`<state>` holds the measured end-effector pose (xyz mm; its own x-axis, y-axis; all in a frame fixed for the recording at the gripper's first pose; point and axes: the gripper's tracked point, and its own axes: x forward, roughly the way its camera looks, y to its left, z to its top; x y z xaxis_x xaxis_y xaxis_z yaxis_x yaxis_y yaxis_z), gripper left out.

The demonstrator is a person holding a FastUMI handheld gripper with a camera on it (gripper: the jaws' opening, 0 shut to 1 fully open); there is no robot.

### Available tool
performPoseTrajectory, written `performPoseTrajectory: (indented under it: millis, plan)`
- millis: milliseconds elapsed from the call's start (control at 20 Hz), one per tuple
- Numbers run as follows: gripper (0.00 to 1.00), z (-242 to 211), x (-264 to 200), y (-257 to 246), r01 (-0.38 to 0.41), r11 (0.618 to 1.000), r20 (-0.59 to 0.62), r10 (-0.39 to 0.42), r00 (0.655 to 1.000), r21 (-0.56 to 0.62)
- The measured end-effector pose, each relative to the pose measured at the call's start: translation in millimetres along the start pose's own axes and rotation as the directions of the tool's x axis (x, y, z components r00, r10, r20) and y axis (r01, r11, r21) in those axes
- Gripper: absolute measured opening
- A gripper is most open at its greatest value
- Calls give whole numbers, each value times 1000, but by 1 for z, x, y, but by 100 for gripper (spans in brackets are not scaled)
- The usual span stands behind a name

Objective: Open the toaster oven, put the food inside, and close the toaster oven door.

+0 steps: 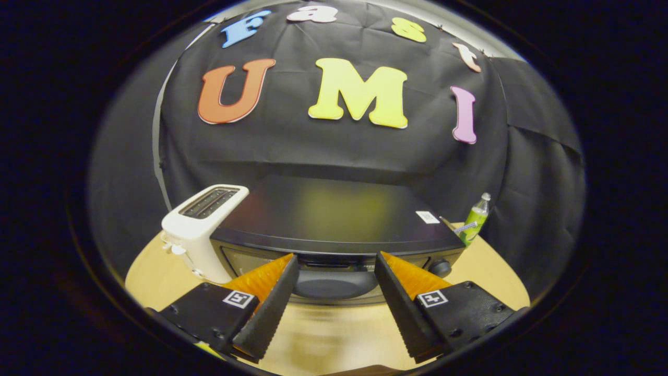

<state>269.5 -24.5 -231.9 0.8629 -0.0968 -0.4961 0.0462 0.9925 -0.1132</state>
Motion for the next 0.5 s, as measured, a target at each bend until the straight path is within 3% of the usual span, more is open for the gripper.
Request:
performPoseTrajectory:
  millis: [200,500]
  plan:
    - [98,-14,-6,1,-50,995,-61,56,997,90]
    - [98,-45,-38,1,-83,994,-173,94,980,68]
